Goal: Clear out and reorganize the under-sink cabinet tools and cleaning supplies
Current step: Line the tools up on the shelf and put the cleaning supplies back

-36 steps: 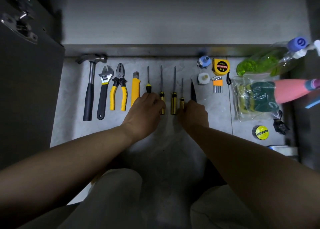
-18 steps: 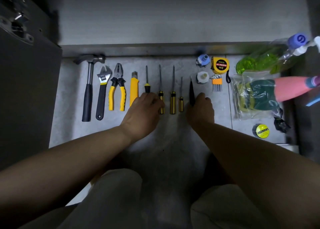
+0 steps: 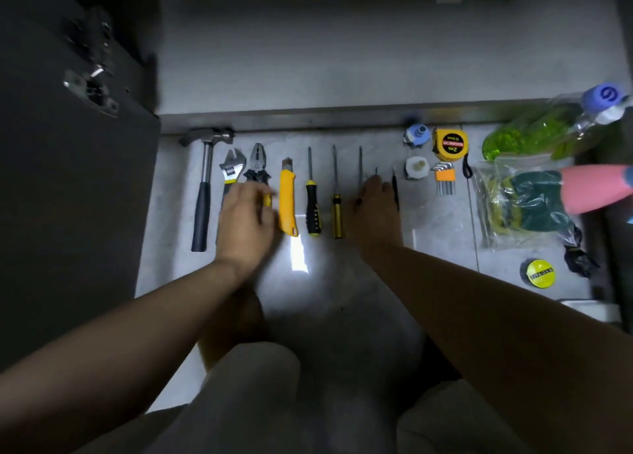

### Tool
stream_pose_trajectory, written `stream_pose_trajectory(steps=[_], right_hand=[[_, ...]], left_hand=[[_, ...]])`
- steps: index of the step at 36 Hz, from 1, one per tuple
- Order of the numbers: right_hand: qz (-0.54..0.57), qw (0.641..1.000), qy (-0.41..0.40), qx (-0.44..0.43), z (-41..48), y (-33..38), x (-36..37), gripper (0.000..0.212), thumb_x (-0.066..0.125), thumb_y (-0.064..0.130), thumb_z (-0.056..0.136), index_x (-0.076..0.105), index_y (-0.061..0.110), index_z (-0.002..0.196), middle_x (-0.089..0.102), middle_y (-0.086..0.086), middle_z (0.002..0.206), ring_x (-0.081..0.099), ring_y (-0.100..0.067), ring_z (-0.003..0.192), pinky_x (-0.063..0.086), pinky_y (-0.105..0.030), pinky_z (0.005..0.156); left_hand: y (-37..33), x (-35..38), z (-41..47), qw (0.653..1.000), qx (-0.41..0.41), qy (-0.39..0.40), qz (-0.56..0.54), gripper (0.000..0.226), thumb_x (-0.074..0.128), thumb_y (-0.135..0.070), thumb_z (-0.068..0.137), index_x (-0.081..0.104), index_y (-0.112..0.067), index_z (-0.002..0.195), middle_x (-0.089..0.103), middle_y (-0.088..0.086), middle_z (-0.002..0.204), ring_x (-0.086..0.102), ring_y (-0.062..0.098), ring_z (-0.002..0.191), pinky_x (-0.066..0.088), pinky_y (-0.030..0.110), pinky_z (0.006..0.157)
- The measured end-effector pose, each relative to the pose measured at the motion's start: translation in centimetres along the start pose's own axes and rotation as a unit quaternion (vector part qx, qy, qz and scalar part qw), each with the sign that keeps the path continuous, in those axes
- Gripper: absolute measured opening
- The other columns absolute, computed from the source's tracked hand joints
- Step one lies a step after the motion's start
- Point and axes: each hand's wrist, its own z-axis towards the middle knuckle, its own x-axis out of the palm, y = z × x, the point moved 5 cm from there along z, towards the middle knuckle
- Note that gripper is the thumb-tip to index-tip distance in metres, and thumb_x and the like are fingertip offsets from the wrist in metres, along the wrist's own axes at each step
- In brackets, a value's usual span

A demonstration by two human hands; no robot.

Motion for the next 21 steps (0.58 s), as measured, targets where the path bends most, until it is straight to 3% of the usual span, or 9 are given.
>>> stream_pose_trajectory(steps=[6, 10, 13, 16, 21], right_hand=[[-0.005, 0.990, 0.117, -0.083, -0.5, 5.1, 3.8, 0.009, 0.056, 0.021, 0.093, 0.054, 0.012, 0.092, 0.055, -0.010, 0.100, 0.058, -0.026, 0.090, 0.044, -0.033, 0.073], [-0.003, 0.979, 0.169, -0.117, -1.2, 6.9, 5.8, 0.012, 0.060, 0.021, 0.091, 0.051, 0.018, 0.083, 0.059, -0.010, 0.095, 0.058, -0.026, 0.090, 0.040, -0.030, 0.072], [0.008, 0.976, 0.182, -0.120, -1.8, 7.5, 6.9, 0.011, 0.059, 0.021, 0.091, 0.054, 0.017, 0.083, 0.059, -0.005, 0.090, 0.059, -0.022, 0.088, 0.047, -0.033, 0.074], [0.002, 0.975, 0.192, -0.109, -2.3, 7.7, 7.6, 0.011, 0.058, 0.023, 0.093, 0.055, 0.020, 0.083, 0.059, -0.002, 0.090, 0.058, -0.019, 0.084, 0.048, -0.032, 0.072], [0.018, 0.969, 0.222, -0.104, -3.0, 7.9, 8.5, 0.012, 0.056, 0.019, 0.094, 0.055, 0.015, 0.083, 0.060, -0.003, 0.085, 0.058, -0.020, 0.081, 0.047, -0.034, 0.069]], left_hand=[[6.0, -4.2, -0.2, 0.973, -0.200, -0.092, 0.067, 0.037, 0.062, -0.008, 0.088, 0.052, -0.011, 0.123, 0.049, 0.018, 0.130, 0.048, 0.037, 0.120, 0.045, 0.047, 0.097], [9.0, -4.9, -0.7, 0.947, -0.309, -0.061, 0.057, 0.046, 0.067, -0.015, 0.089, 0.047, -0.016, 0.130, 0.050, 0.019, 0.134, 0.048, 0.040, 0.125, 0.045, 0.052, 0.099], [9.9, -4.5, -0.6, 0.954, -0.297, -0.030, 0.032, 0.035, 0.067, -0.017, 0.092, 0.053, -0.013, 0.124, 0.057, 0.017, 0.125, 0.056, 0.036, 0.118, 0.046, 0.044, 0.100], [9.7, -4.2, -0.5, 0.961, -0.276, -0.007, 0.018, 0.037, 0.074, -0.026, 0.089, 0.053, -0.014, 0.117, 0.060, 0.014, 0.116, 0.061, 0.033, 0.107, 0.050, 0.045, 0.099], [10.2, -4.1, 0.0, 0.958, -0.286, 0.016, -0.001, 0.030, 0.064, -0.015, 0.094, 0.052, -0.010, 0.121, 0.061, 0.017, 0.120, 0.061, 0.036, 0.110, 0.050, 0.048, 0.100]])
